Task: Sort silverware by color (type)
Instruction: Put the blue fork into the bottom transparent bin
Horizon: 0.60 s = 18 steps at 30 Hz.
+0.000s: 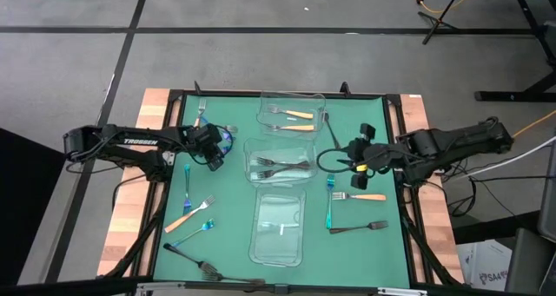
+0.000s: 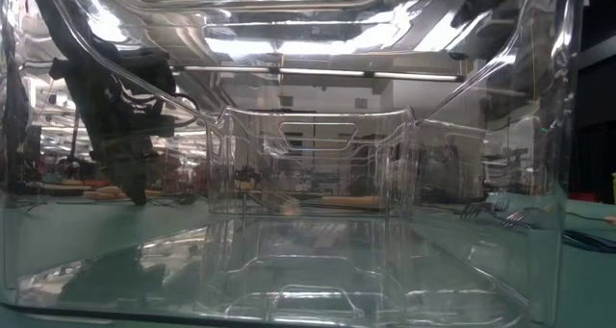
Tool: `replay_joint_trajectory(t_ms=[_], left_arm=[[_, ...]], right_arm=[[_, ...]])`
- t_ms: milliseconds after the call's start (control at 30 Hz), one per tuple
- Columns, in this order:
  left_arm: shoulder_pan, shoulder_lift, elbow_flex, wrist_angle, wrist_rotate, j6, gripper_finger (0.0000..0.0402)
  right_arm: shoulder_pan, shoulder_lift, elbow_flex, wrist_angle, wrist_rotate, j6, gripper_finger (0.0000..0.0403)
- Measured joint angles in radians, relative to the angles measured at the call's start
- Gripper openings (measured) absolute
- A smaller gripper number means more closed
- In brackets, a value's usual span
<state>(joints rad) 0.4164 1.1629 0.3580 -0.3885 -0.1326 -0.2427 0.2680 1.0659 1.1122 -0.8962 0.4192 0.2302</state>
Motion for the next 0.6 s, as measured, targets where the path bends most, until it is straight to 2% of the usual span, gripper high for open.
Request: replay_joint_trajectory(t_ms=[300,600], left_arm=[[0.000,0.000,-0.001,0.002,0.000,-0.021,0.0009],[0.000,0.000,-0.001,0.014,-0.003,-0.075,0.0006]], right_arm=[[0.000,-0.084,-0.236,0.174,0.000,0.067,0.0131],[0.000,-0.080,-0.338,0.266,0.015,0.143,0.0131]])
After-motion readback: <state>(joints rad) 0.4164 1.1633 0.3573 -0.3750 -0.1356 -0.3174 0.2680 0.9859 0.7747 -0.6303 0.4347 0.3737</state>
